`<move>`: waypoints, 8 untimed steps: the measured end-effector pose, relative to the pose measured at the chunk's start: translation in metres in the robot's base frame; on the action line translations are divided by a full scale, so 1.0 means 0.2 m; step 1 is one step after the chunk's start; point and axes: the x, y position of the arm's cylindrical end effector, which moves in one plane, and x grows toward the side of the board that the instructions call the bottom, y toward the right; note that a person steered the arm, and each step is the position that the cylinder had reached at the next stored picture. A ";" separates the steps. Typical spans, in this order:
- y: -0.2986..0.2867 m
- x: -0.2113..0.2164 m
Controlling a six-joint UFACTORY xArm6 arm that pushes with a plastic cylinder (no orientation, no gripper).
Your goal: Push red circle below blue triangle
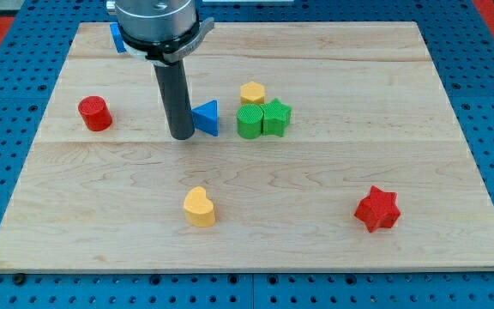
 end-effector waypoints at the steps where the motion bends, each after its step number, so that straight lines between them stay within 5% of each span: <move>1: 0.10 -0.05; 2: 0.13 -0.04; 3: -0.30 0.06; 5: -0.57 -0.39; 7: -1.08 -0.37; 8: -0.88 -0.22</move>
